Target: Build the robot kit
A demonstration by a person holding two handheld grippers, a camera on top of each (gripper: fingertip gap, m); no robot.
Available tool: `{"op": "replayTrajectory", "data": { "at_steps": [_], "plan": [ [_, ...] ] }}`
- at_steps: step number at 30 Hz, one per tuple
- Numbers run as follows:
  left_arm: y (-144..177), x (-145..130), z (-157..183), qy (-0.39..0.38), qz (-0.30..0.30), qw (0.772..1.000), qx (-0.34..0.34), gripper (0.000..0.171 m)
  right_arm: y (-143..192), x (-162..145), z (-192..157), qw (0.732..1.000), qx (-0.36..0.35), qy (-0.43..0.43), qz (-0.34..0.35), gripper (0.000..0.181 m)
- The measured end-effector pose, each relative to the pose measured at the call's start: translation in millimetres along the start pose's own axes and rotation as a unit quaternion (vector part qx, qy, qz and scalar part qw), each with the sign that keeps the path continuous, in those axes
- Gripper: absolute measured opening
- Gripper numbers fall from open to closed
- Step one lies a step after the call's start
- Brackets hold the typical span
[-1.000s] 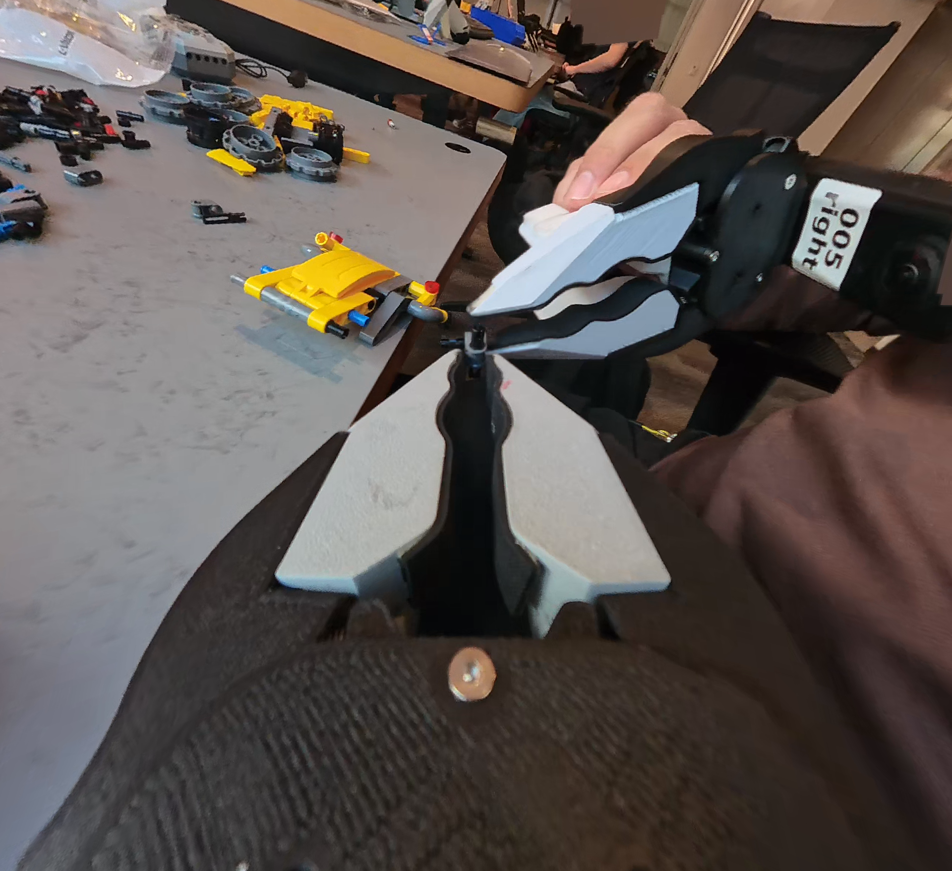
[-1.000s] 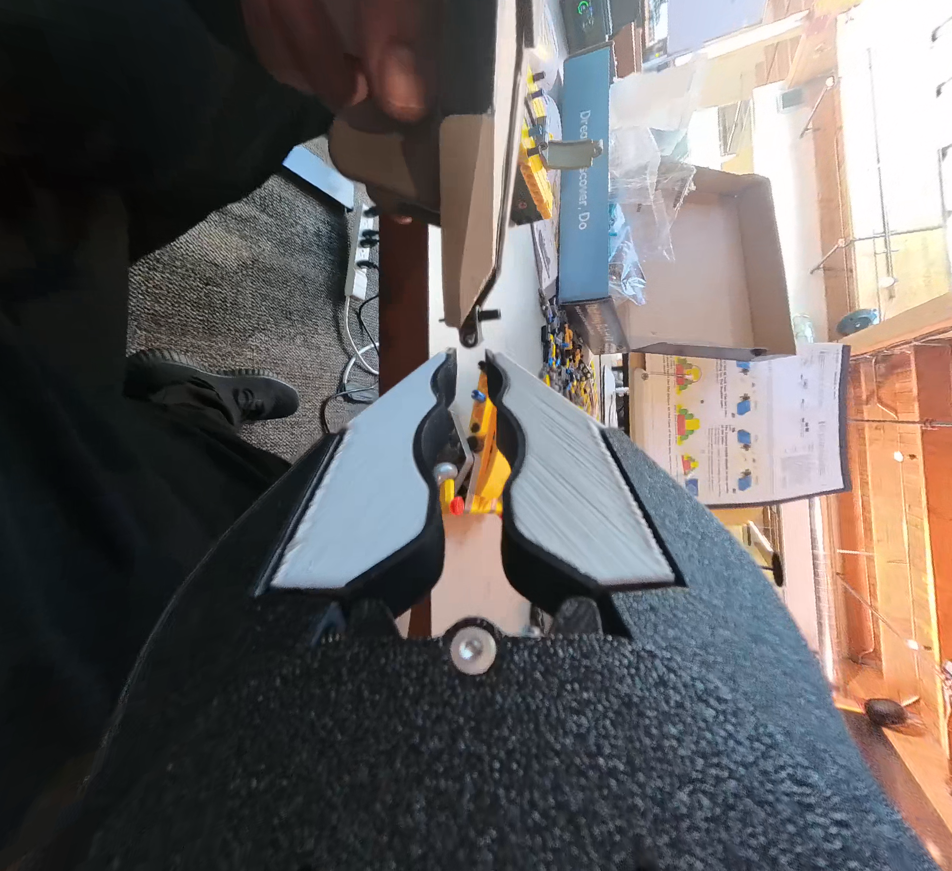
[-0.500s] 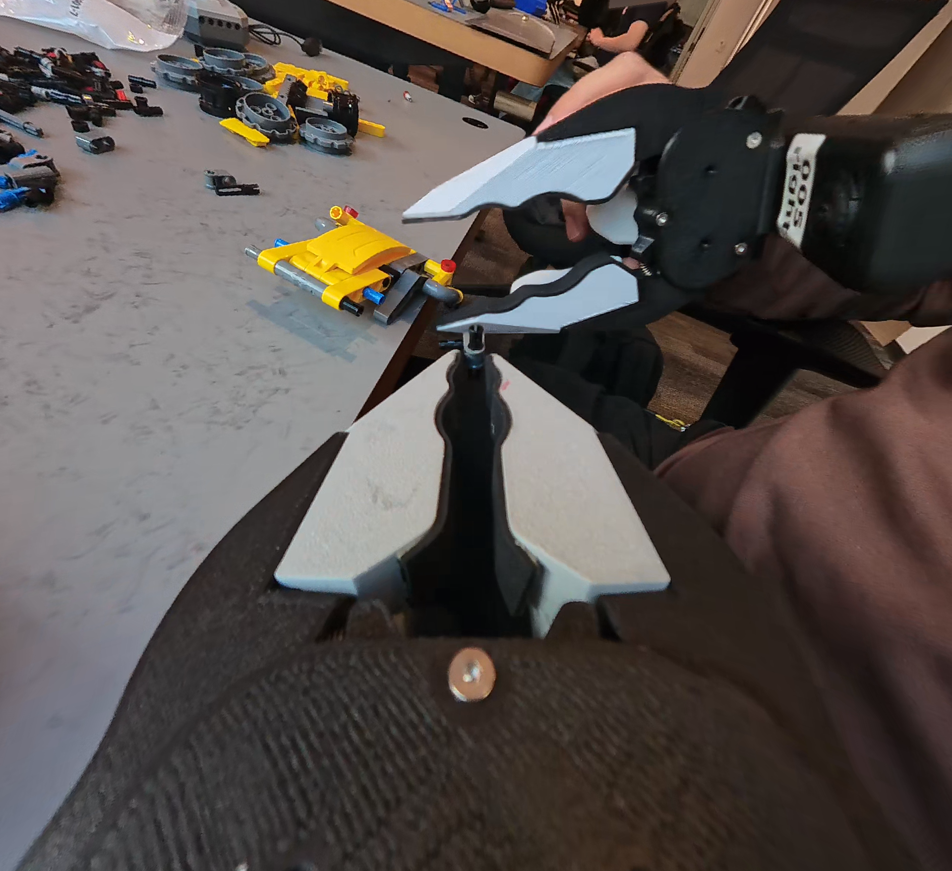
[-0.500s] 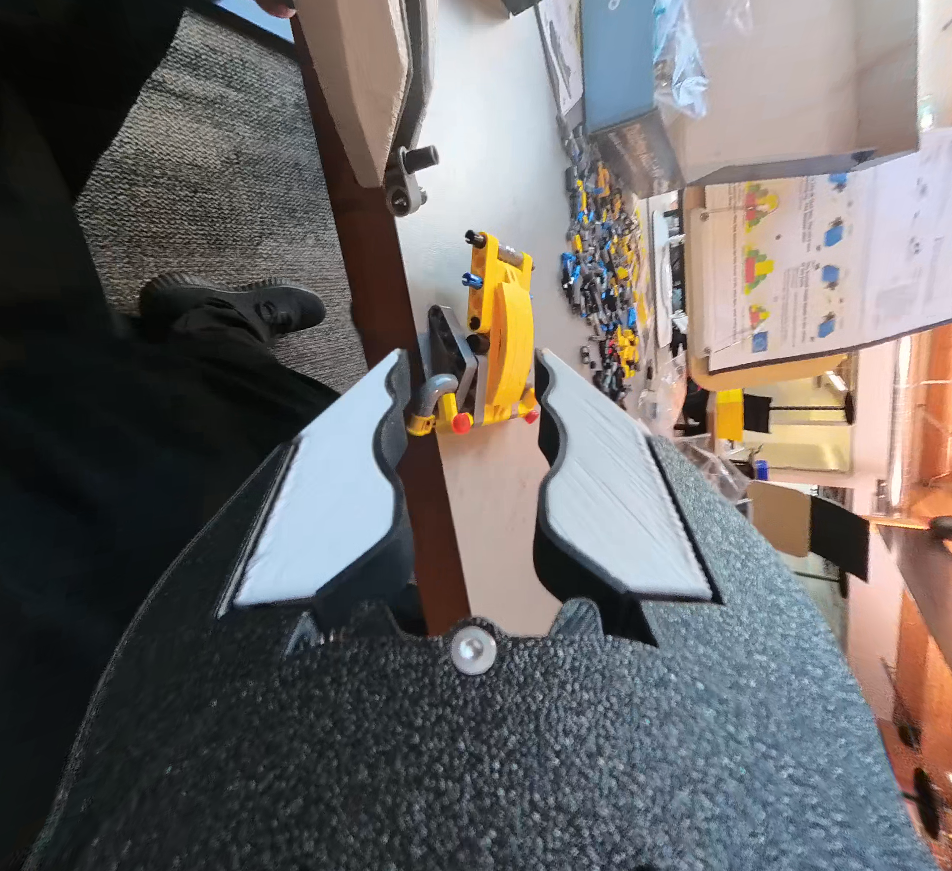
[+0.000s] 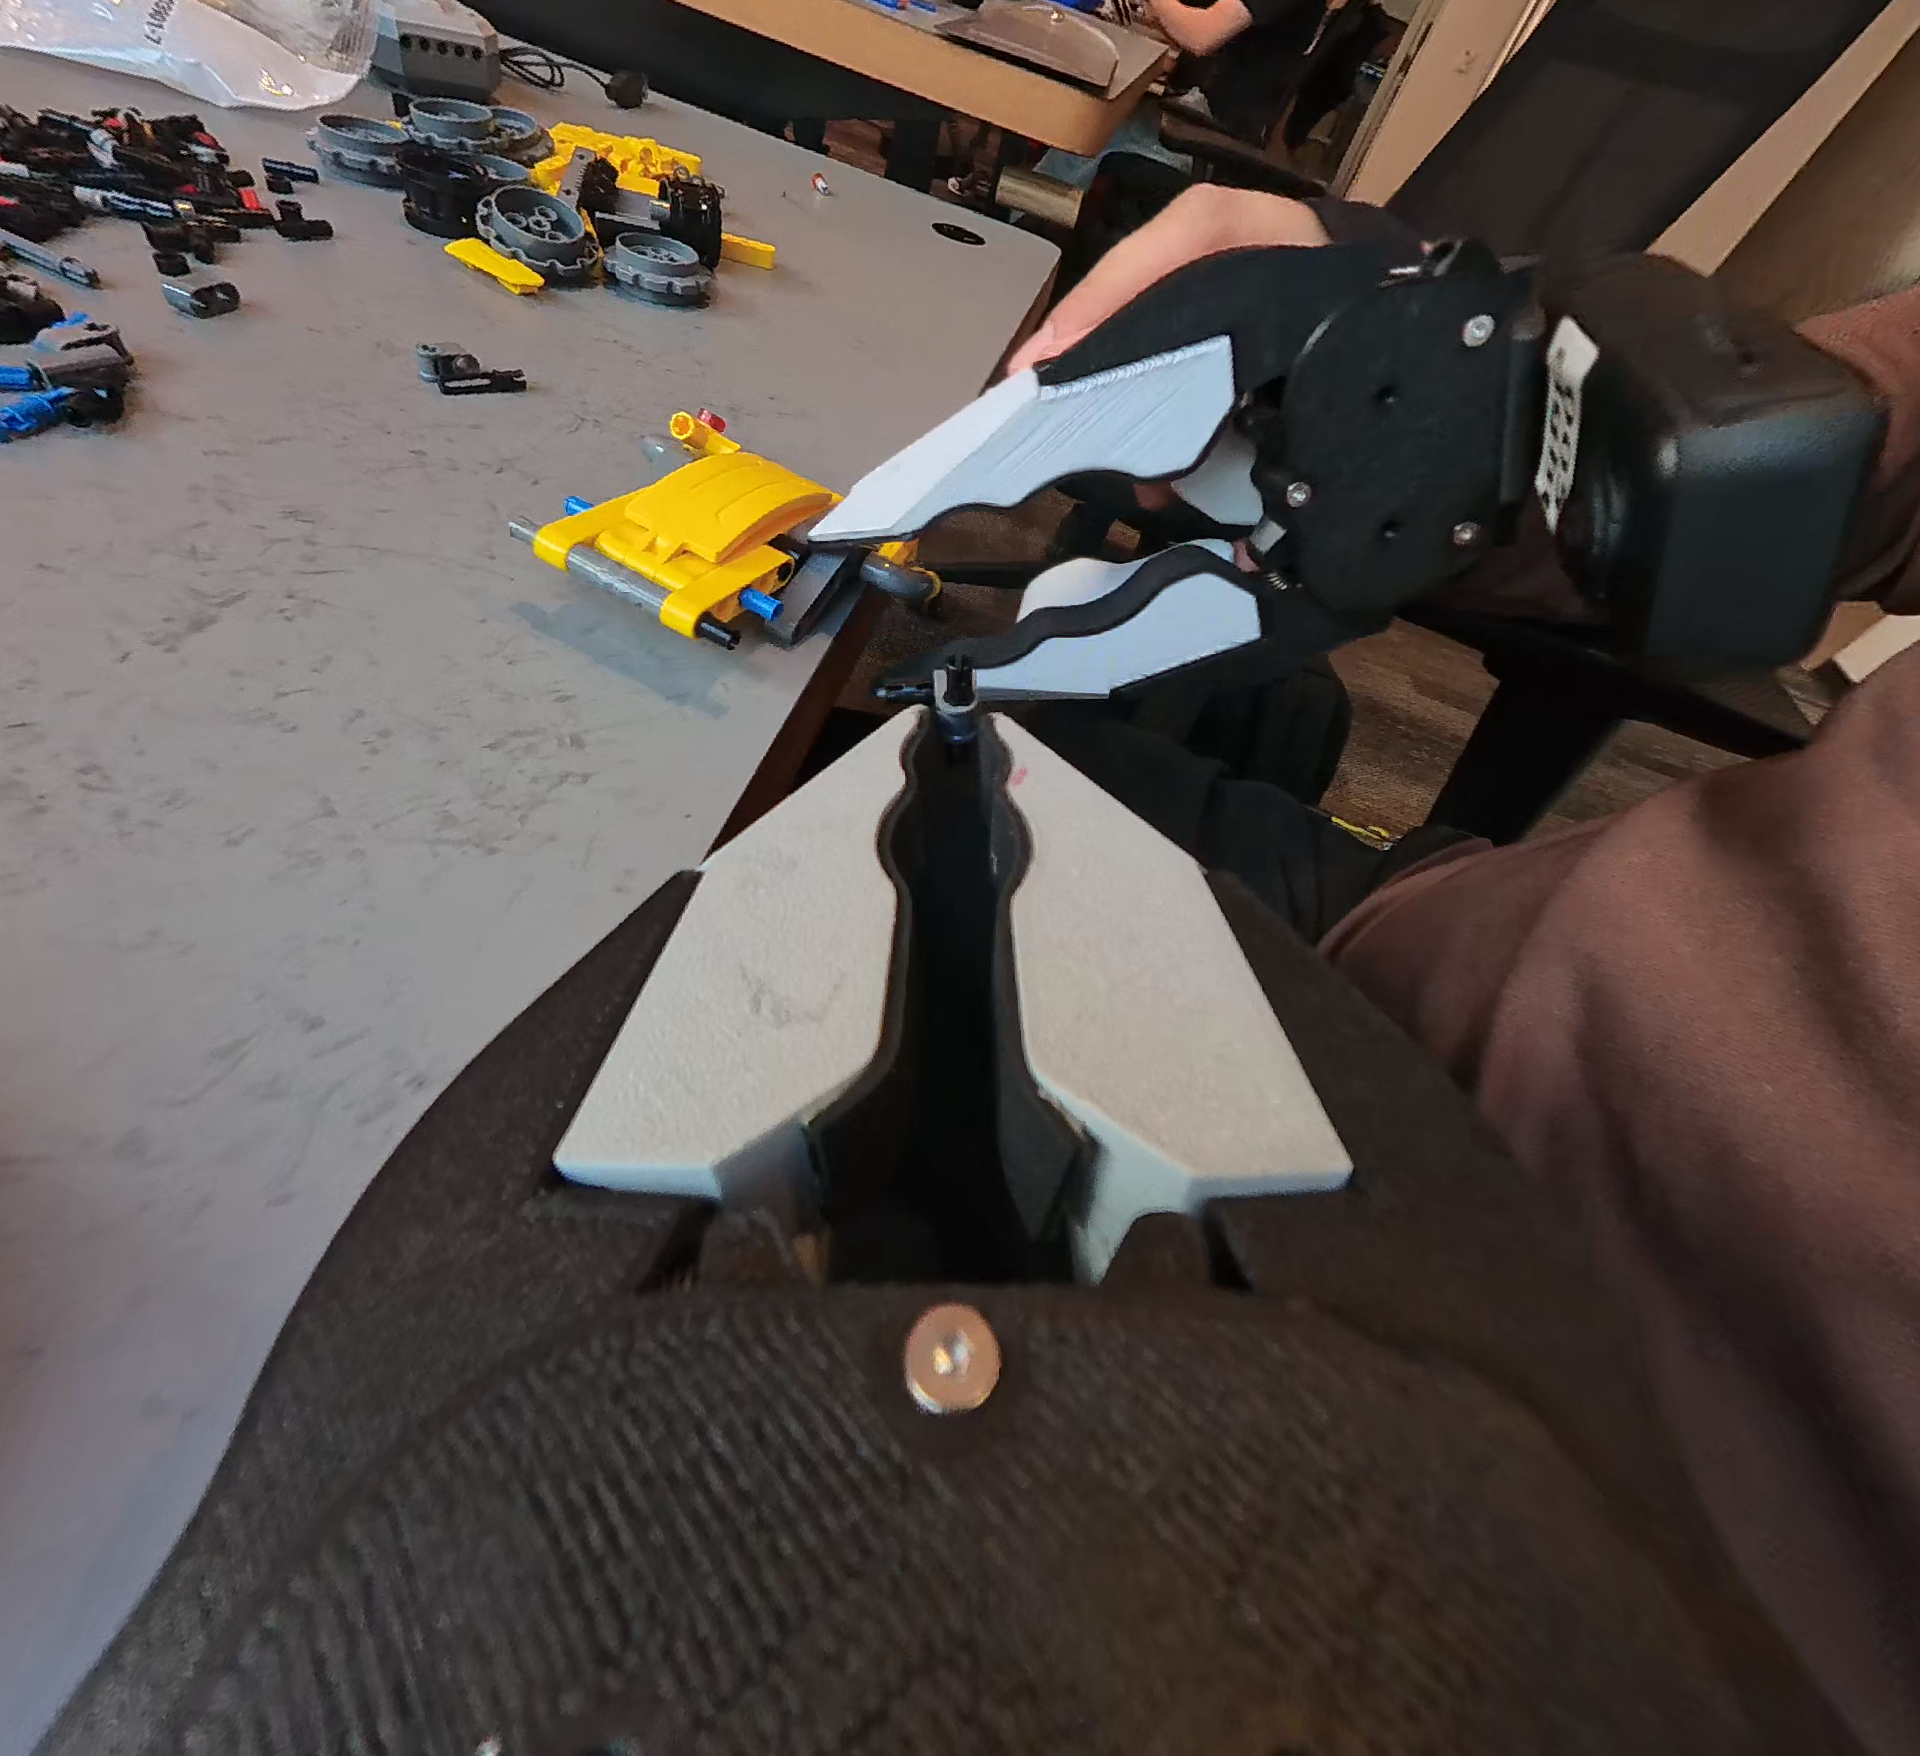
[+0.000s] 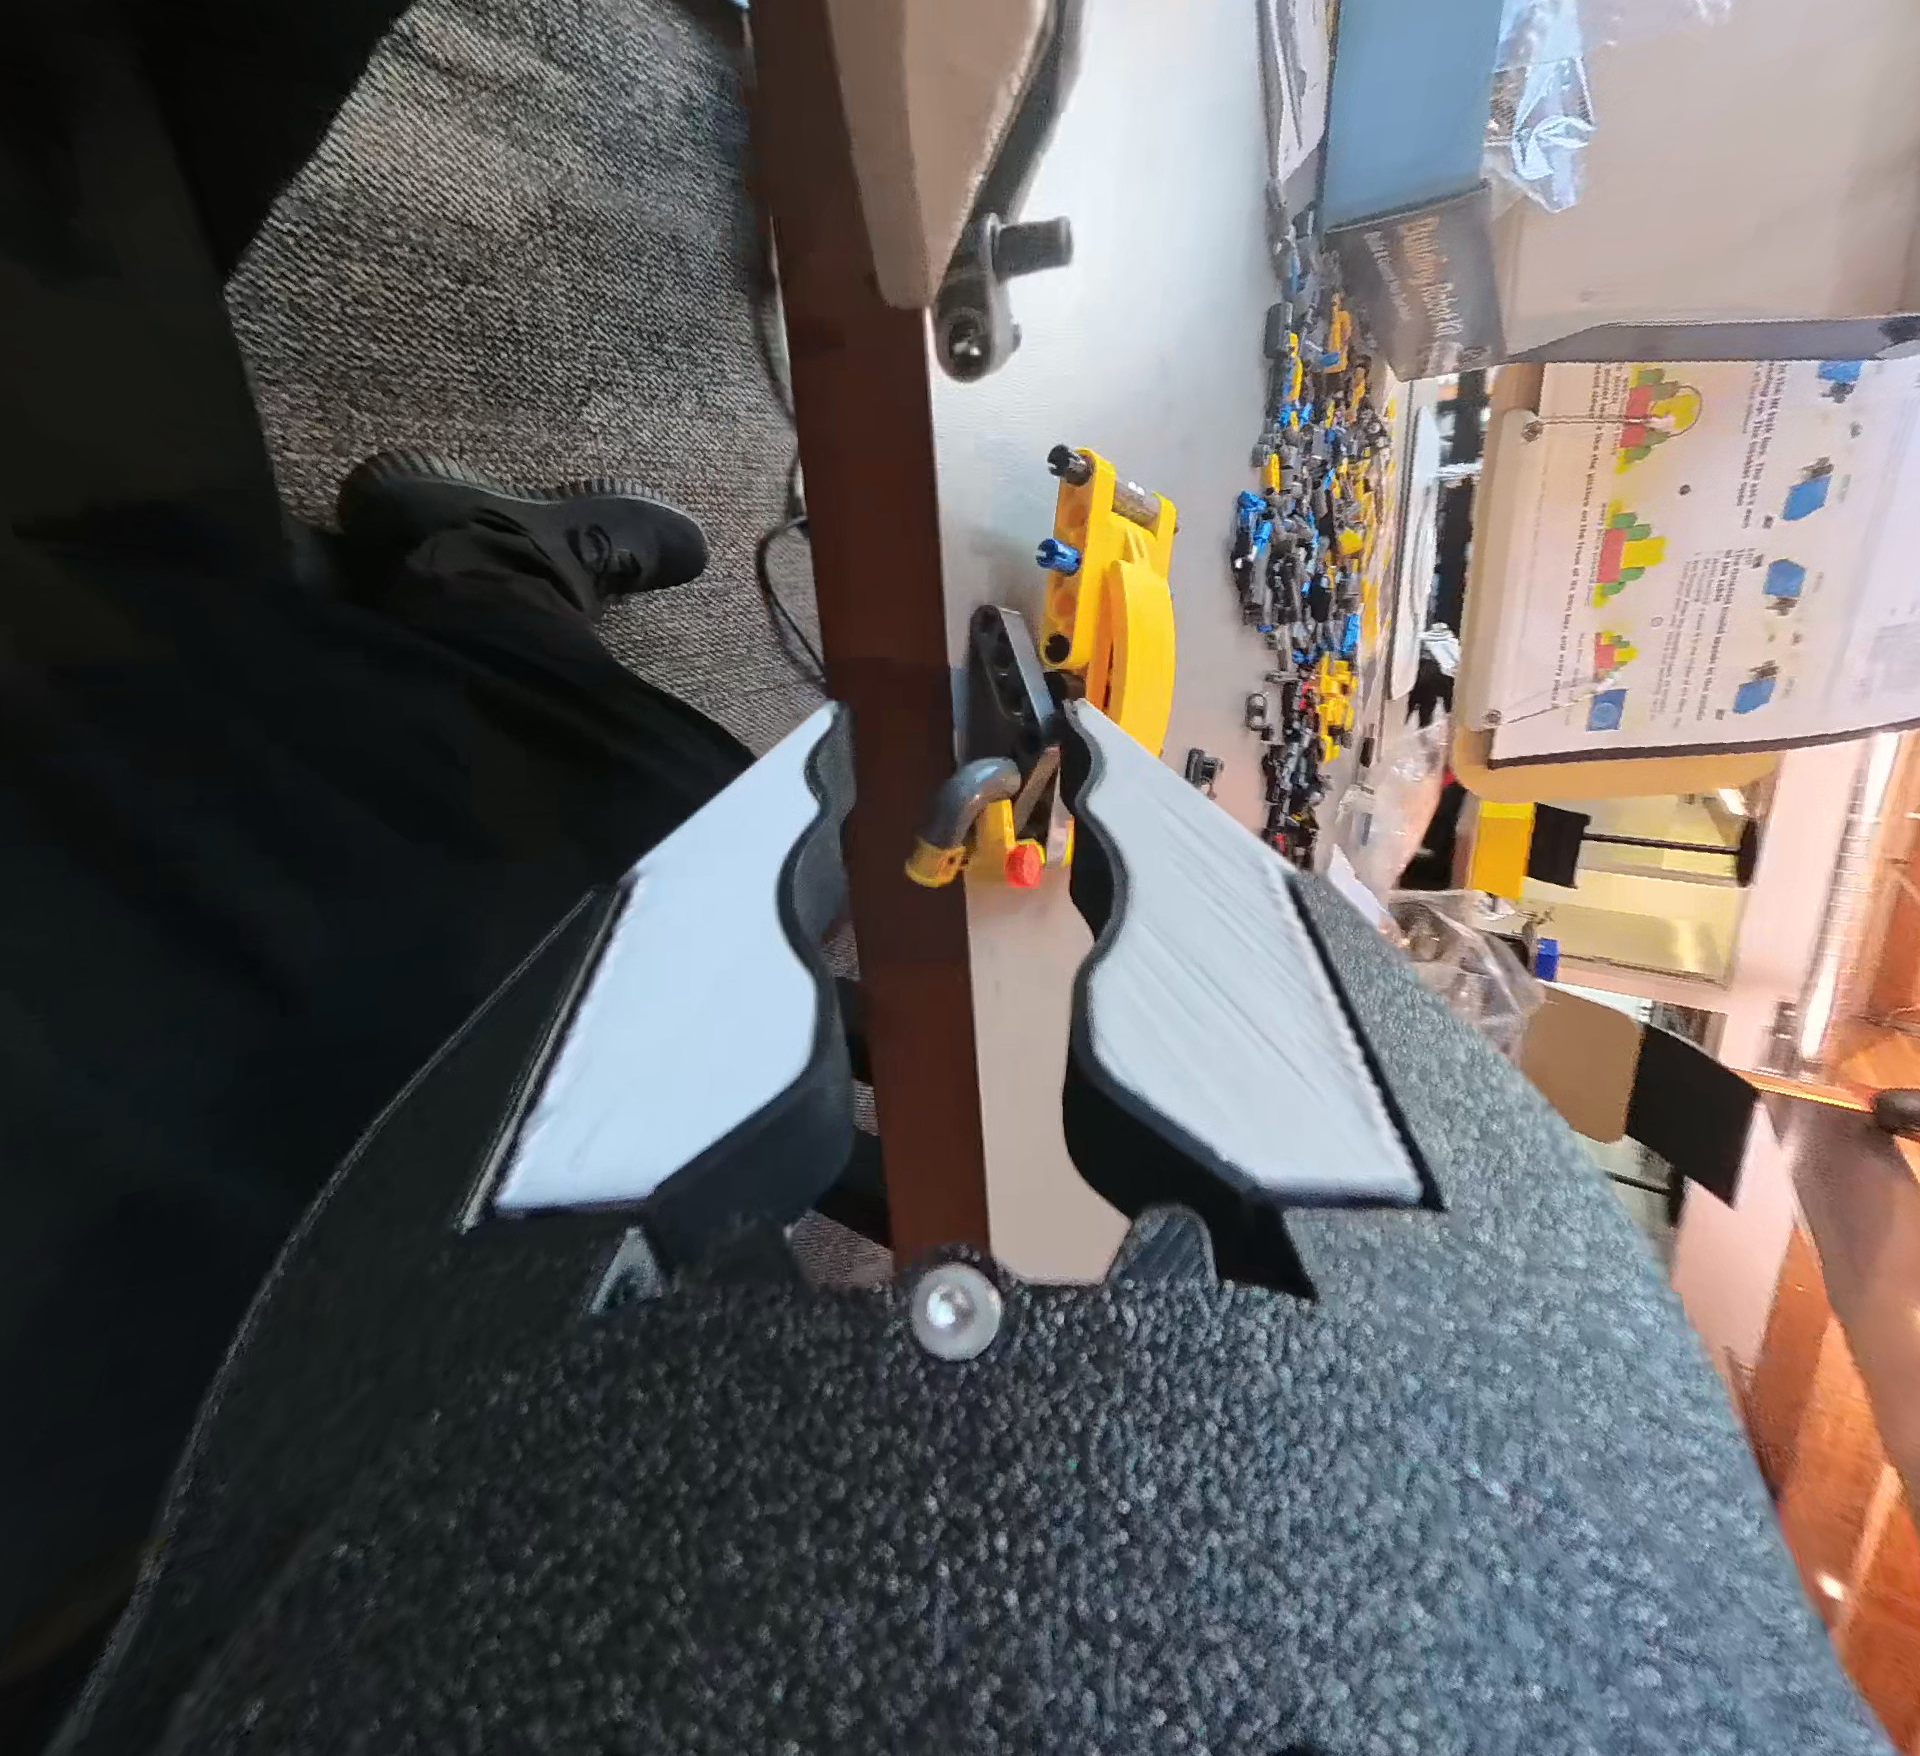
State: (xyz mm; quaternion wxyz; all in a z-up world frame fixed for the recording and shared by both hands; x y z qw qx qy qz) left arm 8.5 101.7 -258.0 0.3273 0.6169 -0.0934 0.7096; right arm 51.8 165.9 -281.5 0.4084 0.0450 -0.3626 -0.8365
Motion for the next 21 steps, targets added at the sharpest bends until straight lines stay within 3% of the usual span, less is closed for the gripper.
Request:
{"op": "replayTrajectory", "data": {
  "at_steps": [5, 9, 12, 14, 18, 21],
  "plan": [
    [-0.2, -0.7, 0.3, -0.004, -0.002, 1.000, 0.002, 0.005, 9.4, 4.7, 3.5, 0.999, -0.046, 0.026, 0.008, 0.016],
    [-0.4, -0.7, 0.5, -0.003, -0.002, 1.000, 0.002, 0.005, 12.8, 4.8, -2.0, 0.999, -0.039, 0.019, 0.012, 0.020],
    [-1.0, -1.1, 1.2, -0.004, -0.003, 1.000, 0.000, 0.005, 24.3, 13.9, 3.7, 0.998, -0.042, -0.021, 0.052, 0.023],
    [-1.6, -1.3, 1.8, -0.005, -0.003, 1.000, -0.001, 0.005, 28.9, 17.3, 9.9, 0.995, -0.032, -0.062, 0.074, 0.035],
    [-3.6, -3.2, 1.9, -0.007, -0.008, 1.000, -0.001, 0.005, 18.8, 5.4, 20.3, 0.994, -0.011, -0.094, 0.049, 0.073],
    [-2.7, -3.2, 1.1, -0.007, -0.008, 1.000, 0.001, 0.005, 5.4, -3.0, 15.8, 0.998, 0.009, -0.067, 0.014, 0.074]
  ]
}}
Point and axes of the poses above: each gripper's, where its closed fingertips meet, y back along the fingers, x out of its top, z = x × y across the jaws, the point moved 2 cm from there along y, back along the fingers, and after that the axes turned 9 degrees about x, right-handed, at the moved point
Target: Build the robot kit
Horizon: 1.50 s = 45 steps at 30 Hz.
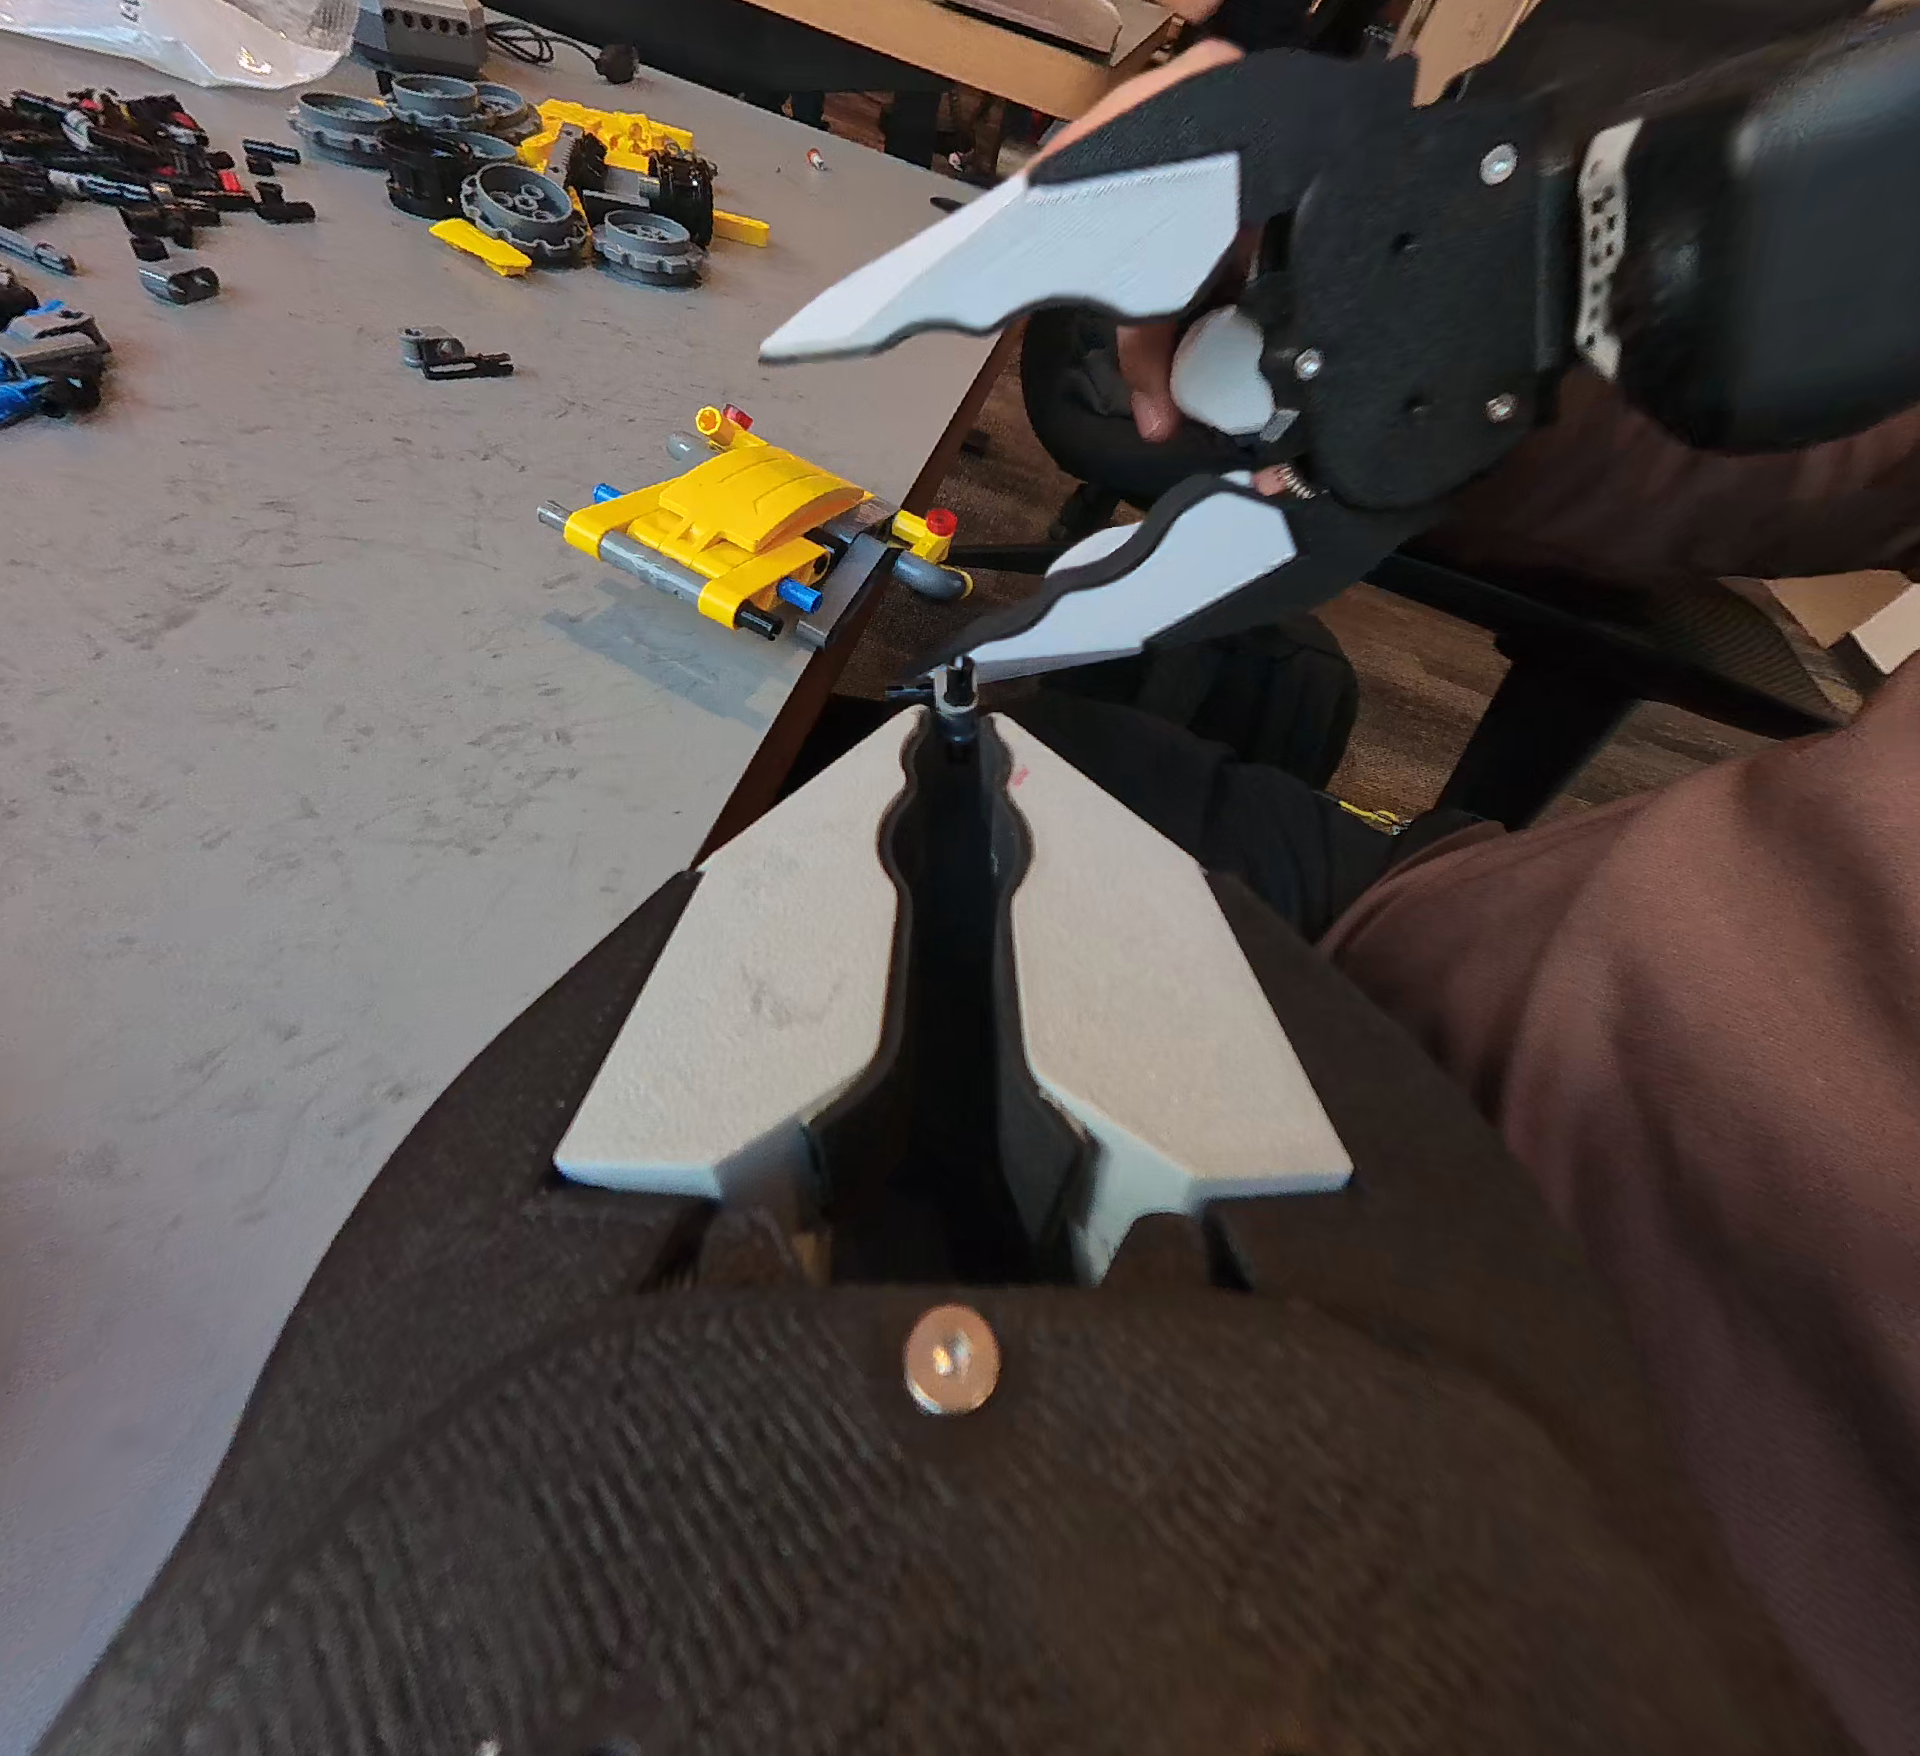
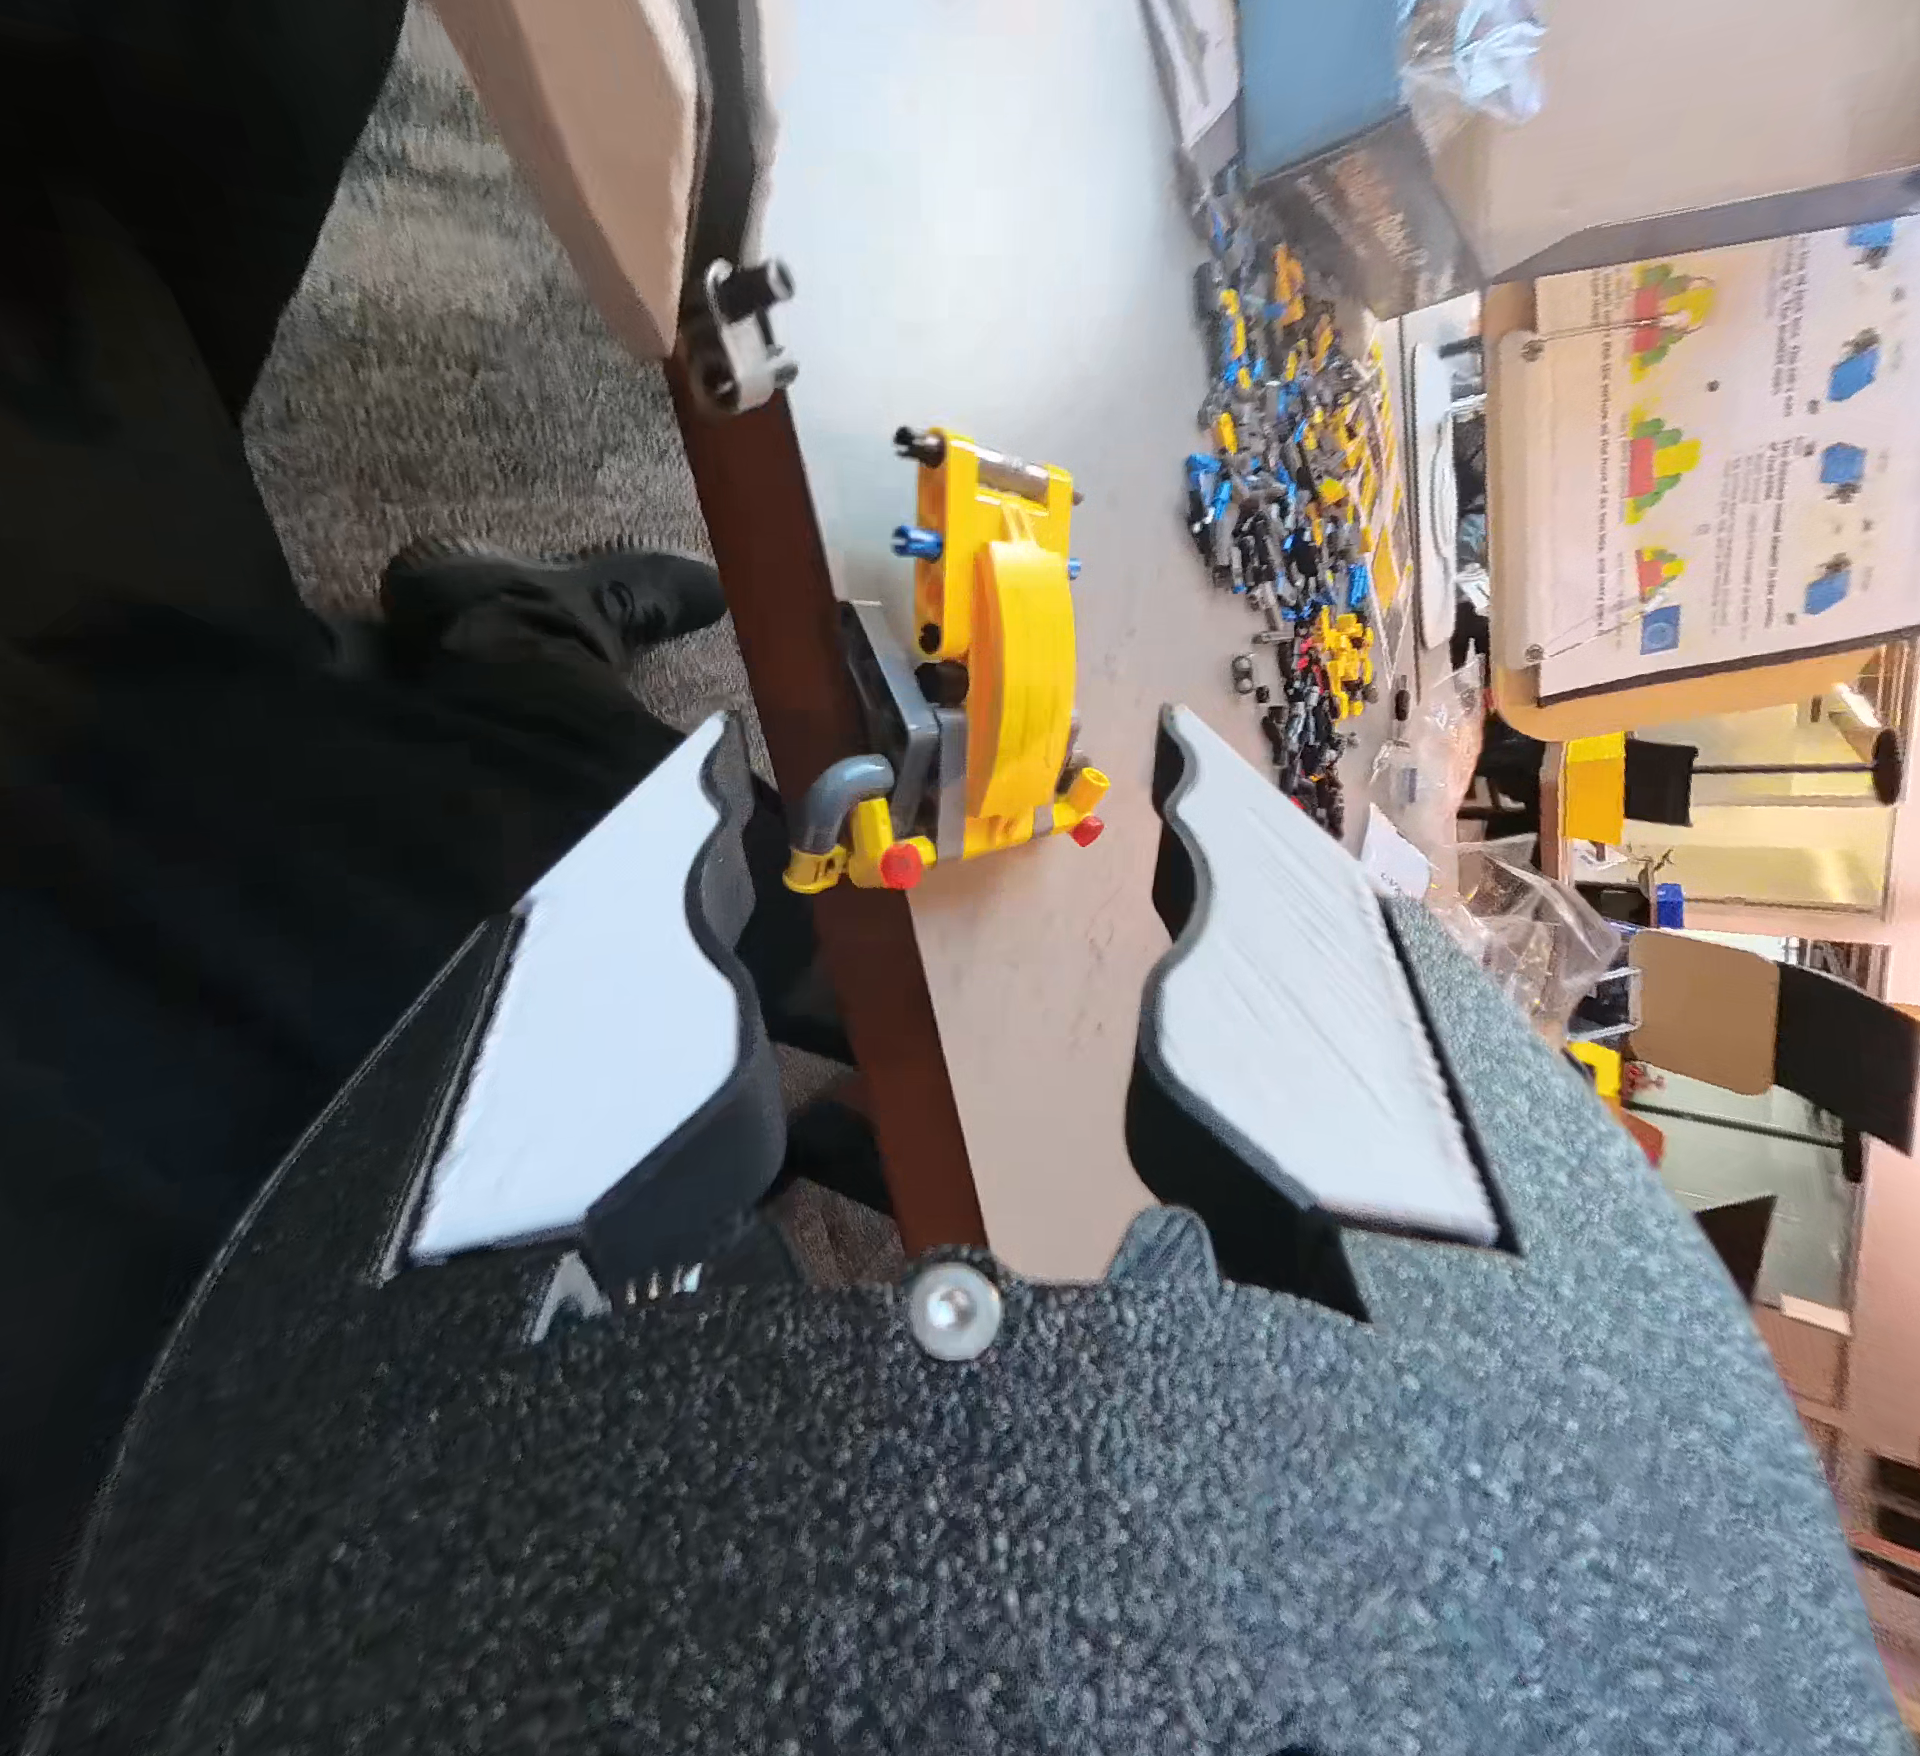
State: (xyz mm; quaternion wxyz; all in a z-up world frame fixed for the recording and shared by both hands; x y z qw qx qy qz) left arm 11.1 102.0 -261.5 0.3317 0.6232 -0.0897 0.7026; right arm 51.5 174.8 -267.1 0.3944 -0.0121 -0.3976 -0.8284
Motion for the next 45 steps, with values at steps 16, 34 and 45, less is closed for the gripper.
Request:
{"op": "replayTrajectory", "data": {
  "at_steps": [16, 34, 45],
  "plan": [
    [1.5, -0.3, -2.3, 0.001, -0.002, 1.000, 0.001, 0.005, -11.5, -1.6, -6.0, 0.996, 0.006, 0.087, -0.029, 0.039],
    [4.3, 1.6, -5.7, -0.004, 0.004, 1.000, 0.011, 0.005, 10.6, 9.3, 31.5, 0.990, 0.140, -0.016, 0.026, 0.019],
    [7.4, 3.4, -11.4, -0.002, 0.008, 1.000, 0.020, 0.005, 2.4, 23.7, 62.1, 0.974, 0.203, -0.077, 0.061, 0.012]
  ]
}}
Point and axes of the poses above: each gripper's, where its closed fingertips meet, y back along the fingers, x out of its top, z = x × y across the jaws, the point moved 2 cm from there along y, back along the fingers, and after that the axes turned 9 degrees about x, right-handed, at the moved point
